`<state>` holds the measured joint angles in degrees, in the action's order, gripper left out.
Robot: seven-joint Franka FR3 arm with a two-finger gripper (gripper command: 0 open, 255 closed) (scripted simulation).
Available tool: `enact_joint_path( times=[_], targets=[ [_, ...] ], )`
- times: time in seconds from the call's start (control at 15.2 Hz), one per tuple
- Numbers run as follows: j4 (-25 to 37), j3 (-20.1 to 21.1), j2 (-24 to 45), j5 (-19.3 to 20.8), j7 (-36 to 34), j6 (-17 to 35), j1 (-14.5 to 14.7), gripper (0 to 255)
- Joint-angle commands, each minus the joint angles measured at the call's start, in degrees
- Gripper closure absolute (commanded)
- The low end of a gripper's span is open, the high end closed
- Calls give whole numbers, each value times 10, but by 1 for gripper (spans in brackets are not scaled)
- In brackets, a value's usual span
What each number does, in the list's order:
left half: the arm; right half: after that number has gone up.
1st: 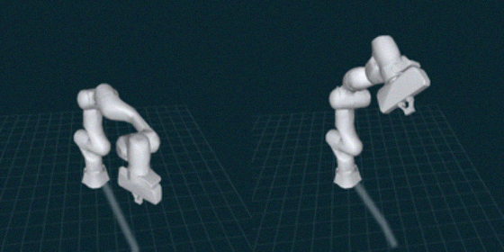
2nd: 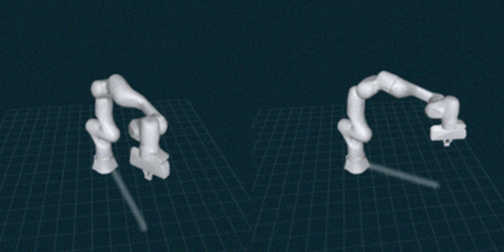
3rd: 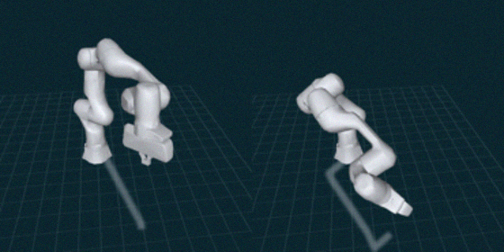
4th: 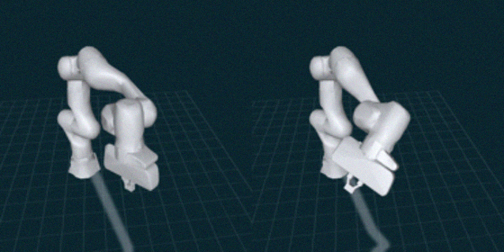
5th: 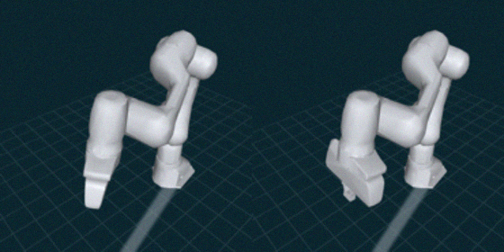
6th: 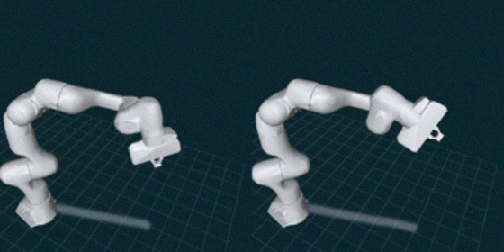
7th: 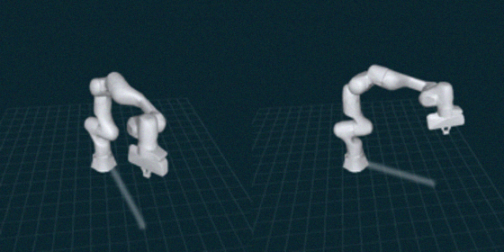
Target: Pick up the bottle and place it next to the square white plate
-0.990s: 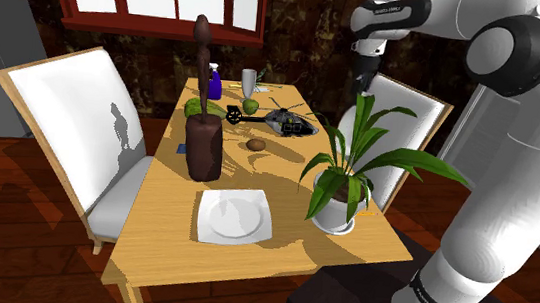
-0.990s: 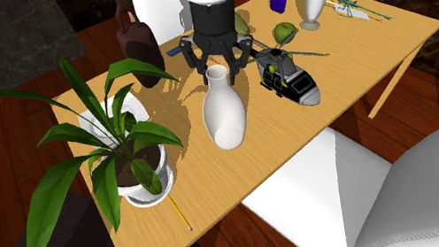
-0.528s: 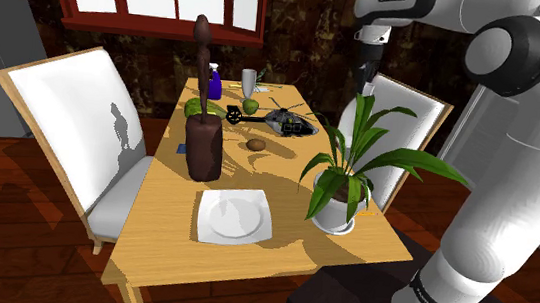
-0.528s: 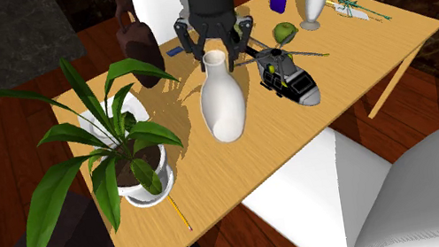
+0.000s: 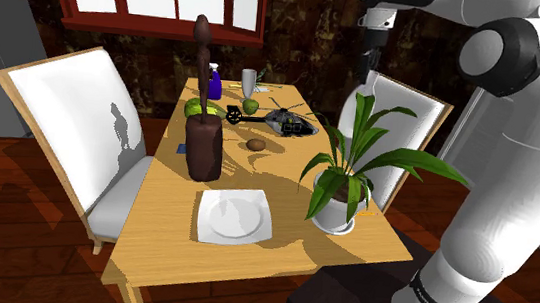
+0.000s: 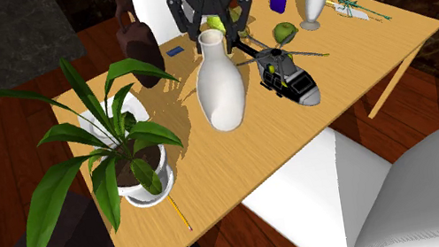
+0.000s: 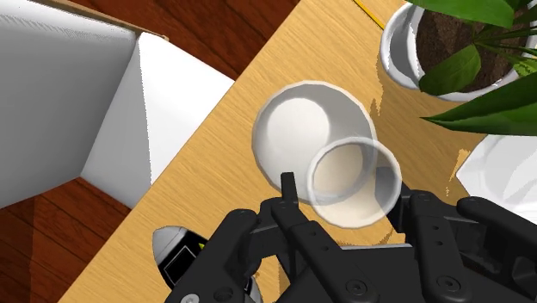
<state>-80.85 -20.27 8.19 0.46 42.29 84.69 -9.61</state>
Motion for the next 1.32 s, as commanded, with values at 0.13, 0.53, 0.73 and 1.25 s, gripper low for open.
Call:
enact_joint_path(
  times=[0.13, 0.53, 0.73, 1.25],
  targets=[
    [51, -2, 15, -5, 5, -37, -4, 255],
    [138, -5, 44, -15, 13, -96, -13, 255],
    [191, -6, 64, -23, 18, -130, -20, 255],
    [316, -6, 110, -40, 15, -211, -32, 255]
  ],
)
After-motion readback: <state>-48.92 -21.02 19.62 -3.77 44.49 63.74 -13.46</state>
